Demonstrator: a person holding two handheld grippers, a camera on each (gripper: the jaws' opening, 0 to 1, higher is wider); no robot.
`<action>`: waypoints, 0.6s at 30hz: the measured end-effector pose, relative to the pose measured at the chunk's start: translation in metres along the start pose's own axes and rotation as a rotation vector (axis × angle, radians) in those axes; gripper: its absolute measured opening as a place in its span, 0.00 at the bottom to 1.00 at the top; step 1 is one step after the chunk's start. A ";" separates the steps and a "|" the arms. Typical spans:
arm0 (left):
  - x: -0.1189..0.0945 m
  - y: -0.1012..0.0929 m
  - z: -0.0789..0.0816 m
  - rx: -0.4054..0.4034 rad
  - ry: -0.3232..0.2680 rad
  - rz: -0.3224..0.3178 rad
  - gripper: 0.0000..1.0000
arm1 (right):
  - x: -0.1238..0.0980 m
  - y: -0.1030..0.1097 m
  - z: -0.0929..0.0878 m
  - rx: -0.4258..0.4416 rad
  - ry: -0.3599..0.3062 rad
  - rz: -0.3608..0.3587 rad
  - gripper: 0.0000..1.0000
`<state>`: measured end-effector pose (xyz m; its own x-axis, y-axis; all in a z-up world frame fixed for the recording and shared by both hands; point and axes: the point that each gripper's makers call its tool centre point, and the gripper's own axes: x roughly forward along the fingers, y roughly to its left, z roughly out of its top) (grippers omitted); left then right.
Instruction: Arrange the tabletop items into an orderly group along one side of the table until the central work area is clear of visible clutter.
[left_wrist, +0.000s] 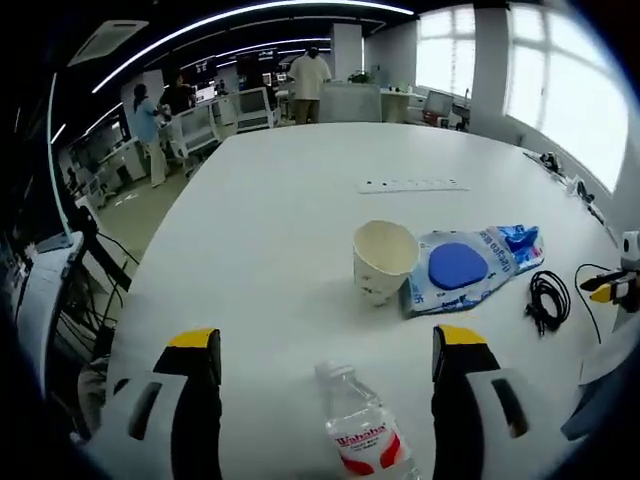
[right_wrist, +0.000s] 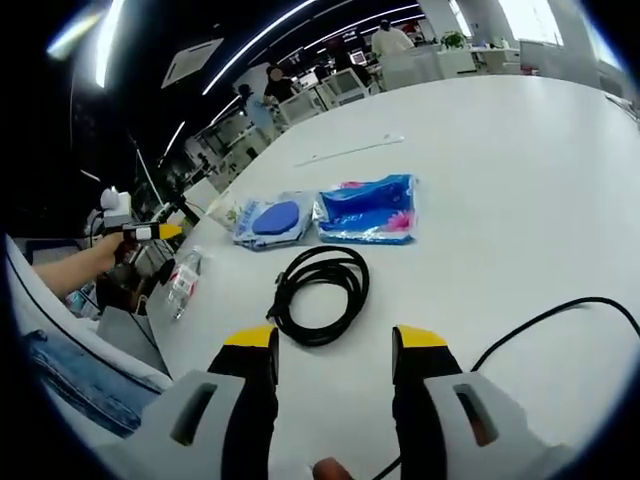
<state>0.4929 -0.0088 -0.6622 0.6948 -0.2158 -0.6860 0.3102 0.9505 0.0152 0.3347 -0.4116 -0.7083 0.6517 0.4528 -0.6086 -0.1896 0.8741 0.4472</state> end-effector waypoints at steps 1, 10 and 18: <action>0.000 0.001 -0.001 -0.003 0.001 0.001 0.89 | 0.000 0.000 0.000 -0.001 0.001 0.000 0.44; 0.009 -0.005 -0.006 -0.032 0.026 -0.021 0.85 | 0.000 -0.002 0.000 0.007 0.002 -0.006 0.43; 0.023 -0.020 -0.039 -0.109 0.122 -0.069 0.79 | -0.004 -0.008 -0.007 0.037 0.008 -0.020 0.41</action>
<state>0.4776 -0.0244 -0.7063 0.5885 -0.2589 -0.7659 0.2778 0.9544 -0.1091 0.3288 -0.4188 -0.7140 0.6489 0.4364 -0.6232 -0.1493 0.8762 0.4582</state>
